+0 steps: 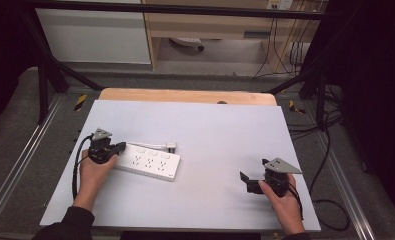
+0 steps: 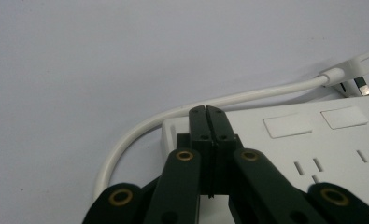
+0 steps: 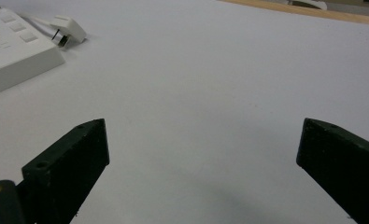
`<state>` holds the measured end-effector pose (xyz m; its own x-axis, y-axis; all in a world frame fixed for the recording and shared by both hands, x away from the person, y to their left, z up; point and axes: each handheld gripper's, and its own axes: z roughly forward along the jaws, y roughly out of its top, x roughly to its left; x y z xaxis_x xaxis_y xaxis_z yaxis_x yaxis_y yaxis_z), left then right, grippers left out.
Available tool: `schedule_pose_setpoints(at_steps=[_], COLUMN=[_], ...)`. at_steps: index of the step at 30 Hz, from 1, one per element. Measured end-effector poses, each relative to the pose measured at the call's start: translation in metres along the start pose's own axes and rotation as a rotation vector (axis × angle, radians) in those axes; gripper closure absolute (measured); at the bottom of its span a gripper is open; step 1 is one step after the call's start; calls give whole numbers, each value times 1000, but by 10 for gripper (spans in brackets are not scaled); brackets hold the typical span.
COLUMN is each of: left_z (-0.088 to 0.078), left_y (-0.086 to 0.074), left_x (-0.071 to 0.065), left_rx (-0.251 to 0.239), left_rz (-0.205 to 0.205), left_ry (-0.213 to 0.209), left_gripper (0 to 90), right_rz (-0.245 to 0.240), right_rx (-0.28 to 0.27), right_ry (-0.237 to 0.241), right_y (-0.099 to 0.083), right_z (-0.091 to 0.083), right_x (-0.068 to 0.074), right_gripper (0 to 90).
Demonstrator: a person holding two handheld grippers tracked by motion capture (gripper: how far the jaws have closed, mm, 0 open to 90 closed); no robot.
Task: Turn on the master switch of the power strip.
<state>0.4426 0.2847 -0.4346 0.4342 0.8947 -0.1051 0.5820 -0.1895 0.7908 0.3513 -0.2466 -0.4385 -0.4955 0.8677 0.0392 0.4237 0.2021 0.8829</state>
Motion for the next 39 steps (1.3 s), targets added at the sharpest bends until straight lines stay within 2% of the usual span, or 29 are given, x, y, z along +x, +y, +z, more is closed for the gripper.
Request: schedule_pose_setpoints(at_steps=[20,30,36,37,39], left_z=[-1,-5,-6,-6,-7], left_y=[-1,1,2,2,3], left_x=[3,0,-1,-2,-2], left_rx=[-7,-51,-71,-76,-75], left_rz=[-17,-10,-19,-23,-16], left_ry=[-5,-21,-28,-27,-33], left_gripper=[900,900,900,854,839], right_rz=[-3,-3,-3,-3,-3], right_rx=[-2,-2,-3,-3,-3], right_ry=[-1,0,0,1,1], right_y=[0,0,0,0,0], right_z=[0,0,0,0,0], right_x=[0,0,0,0,0], right_gripper=[28,28,28,28,28])
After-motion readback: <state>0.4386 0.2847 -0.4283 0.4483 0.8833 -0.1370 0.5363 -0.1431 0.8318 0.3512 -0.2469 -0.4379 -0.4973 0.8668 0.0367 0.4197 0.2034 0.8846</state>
